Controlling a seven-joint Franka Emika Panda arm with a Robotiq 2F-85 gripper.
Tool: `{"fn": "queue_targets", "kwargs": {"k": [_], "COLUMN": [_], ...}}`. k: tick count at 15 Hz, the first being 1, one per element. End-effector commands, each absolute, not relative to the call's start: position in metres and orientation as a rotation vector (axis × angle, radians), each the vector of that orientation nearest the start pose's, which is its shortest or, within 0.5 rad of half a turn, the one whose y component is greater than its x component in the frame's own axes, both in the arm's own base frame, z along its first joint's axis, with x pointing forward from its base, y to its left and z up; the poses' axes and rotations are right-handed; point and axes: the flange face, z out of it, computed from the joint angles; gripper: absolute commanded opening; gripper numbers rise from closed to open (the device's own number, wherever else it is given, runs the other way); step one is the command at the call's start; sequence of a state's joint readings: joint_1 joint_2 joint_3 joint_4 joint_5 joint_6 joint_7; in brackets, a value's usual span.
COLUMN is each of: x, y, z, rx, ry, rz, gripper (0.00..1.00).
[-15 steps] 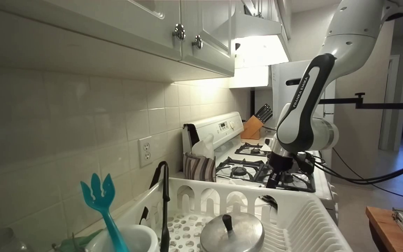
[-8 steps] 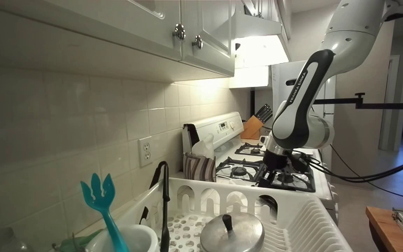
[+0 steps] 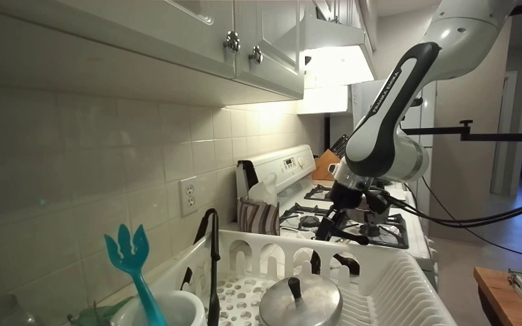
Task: Place the measuring spoons on the dishrack.
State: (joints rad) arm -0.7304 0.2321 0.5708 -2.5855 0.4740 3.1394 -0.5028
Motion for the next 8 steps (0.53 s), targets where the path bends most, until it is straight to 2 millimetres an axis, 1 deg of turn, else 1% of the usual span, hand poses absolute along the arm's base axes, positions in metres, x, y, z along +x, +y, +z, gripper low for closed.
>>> {"fn": "queue_targets", "kwargs": {"k": [1, 4, 8], "x": [0.460, 0.471, 0.484], "y": [-0.100, -0.092, -0.076], "z": [0.255, 0.280, 0.309], "rx": [-2.970, -2.941, -2.910], "ry": [0.291, 0.297, 0.282], "rz": [-0.646, -0.727, -0.832], "gripper": [0.00, 0.00, 0.00]}}
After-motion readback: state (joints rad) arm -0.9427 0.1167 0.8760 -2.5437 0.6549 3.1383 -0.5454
